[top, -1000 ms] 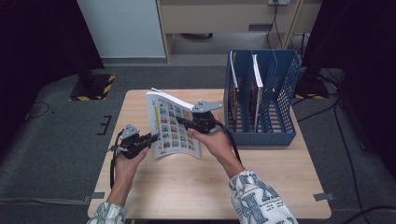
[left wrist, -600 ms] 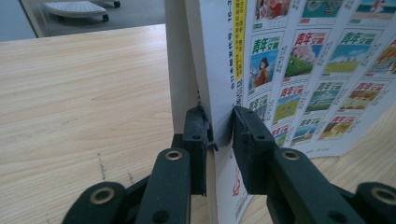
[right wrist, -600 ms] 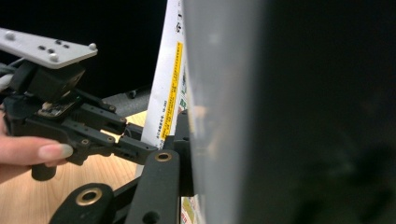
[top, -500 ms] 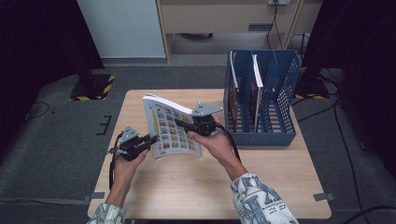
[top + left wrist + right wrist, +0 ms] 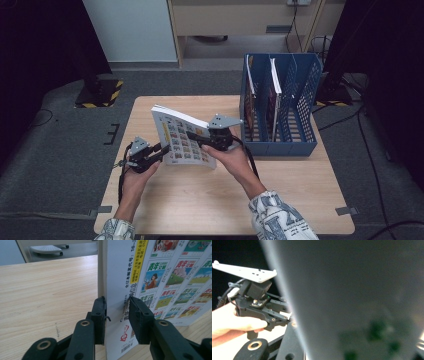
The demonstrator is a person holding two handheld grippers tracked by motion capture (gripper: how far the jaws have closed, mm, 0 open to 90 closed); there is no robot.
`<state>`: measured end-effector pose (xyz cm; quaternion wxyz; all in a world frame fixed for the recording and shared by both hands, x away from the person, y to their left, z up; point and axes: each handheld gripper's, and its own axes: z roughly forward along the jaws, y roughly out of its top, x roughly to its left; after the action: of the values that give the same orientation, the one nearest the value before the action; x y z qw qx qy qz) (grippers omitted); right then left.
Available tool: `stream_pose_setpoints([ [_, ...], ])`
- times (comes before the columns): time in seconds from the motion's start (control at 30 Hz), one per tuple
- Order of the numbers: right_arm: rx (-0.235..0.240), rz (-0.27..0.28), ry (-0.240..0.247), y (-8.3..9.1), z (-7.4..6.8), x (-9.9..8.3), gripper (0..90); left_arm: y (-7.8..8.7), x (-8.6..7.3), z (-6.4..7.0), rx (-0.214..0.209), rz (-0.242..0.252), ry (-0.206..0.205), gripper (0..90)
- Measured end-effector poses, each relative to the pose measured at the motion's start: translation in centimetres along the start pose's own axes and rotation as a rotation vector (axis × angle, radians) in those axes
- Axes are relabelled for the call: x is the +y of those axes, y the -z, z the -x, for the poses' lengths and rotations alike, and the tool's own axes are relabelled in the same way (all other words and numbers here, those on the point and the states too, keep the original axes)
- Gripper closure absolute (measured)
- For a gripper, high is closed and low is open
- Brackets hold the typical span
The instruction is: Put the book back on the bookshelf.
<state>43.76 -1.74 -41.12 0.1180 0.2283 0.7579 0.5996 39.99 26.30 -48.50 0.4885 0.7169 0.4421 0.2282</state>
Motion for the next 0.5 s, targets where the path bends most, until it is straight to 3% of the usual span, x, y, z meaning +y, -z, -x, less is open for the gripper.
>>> stream_pose_setpoints([
  [0.13, -0.005, 0.021, -0.008, 0.0, -0.02, -0.2, 70.5, -0.21, -0.16, 0.09, 0.002, -0.013, 0.005, 62.1],
  [0.2, -0.013, 0.021, 0.0, -0.04, -0.15, -0.19, 71.5, -0.49, -0.25, 0.26, 0.024, -0.033, -0.006, 53.2],
  [0.27, -0.031, 0.018, 0.025, -0.07, -0.34, -0.13, 72.8, -0.63, -0.3, 0.28, 0.057, -0.051, -0.017, 34.4],
  [0.33, -0.043, 0.02, 0.027, -0.09, -0.35, -0.1, 73.4, -0.68, -0.4, 0.08, 0.063, -0.062, -0.012, 25.2],
  [0.5, -0.081, 0.025, 0.013, -0.14, 0.01, -0.1, 73.8, -0.43, -0.92, -0.71, 0.081, -0.085, 0.023, 17.4],
])
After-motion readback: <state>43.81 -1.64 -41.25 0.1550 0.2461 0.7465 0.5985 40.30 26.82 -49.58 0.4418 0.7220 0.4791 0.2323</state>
